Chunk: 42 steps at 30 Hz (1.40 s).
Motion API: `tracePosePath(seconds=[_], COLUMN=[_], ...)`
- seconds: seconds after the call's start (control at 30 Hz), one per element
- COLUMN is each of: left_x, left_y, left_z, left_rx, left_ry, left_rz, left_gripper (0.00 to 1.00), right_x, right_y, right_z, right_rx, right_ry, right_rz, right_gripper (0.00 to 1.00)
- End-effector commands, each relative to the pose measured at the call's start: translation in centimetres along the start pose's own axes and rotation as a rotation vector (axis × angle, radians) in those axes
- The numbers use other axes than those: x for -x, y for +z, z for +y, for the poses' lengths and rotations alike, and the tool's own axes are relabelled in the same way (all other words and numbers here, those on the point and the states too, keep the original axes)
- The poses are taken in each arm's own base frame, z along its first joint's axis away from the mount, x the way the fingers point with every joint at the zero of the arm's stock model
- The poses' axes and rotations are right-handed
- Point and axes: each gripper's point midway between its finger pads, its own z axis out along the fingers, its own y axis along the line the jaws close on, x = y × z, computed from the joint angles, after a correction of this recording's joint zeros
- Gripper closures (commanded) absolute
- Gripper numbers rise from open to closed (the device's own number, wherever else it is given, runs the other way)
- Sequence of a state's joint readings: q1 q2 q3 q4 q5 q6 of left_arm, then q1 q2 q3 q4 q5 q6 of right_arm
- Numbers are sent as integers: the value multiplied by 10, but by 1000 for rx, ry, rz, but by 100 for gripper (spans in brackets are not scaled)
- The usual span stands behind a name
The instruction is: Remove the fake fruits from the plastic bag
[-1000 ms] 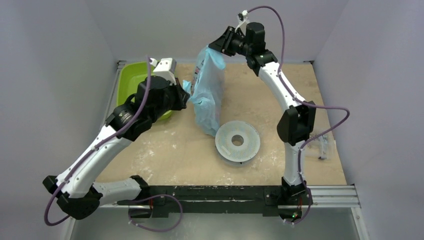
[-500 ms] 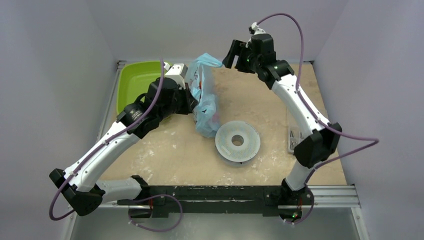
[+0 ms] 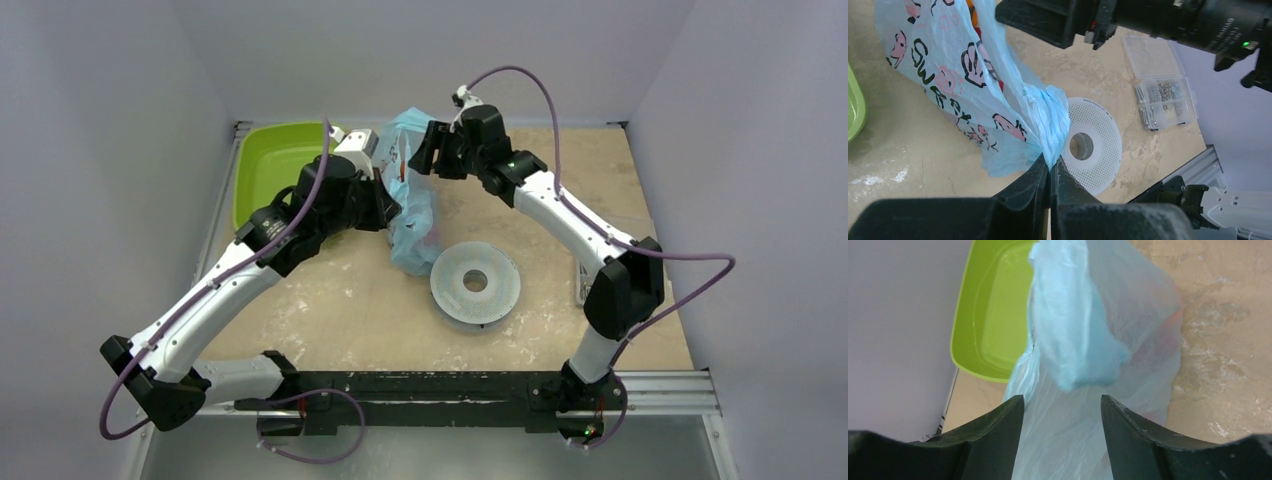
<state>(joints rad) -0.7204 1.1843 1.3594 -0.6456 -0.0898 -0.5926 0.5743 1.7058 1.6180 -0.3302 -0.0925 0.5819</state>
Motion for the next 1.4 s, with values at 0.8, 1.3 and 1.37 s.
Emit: tracePosePath(seconds=[0.8,1.3,1.37], left_x=[2,33,41], left_y=[-1,-54,-58], left_z=[-21,-13,2], left_rx=[-100,-147,-106], left_ry=[29,109,80], left_rz=[34,-79,-84], left_gripper=[100,15,4], right_x=[-16,-17,-15], right_y=[11,8,7], right_z=[30,44,49], right_rx=[147,261,295], right_ry=[-53,-89,-95], right_rz=[5,-49,-59], right_gripper=[45,100,100])
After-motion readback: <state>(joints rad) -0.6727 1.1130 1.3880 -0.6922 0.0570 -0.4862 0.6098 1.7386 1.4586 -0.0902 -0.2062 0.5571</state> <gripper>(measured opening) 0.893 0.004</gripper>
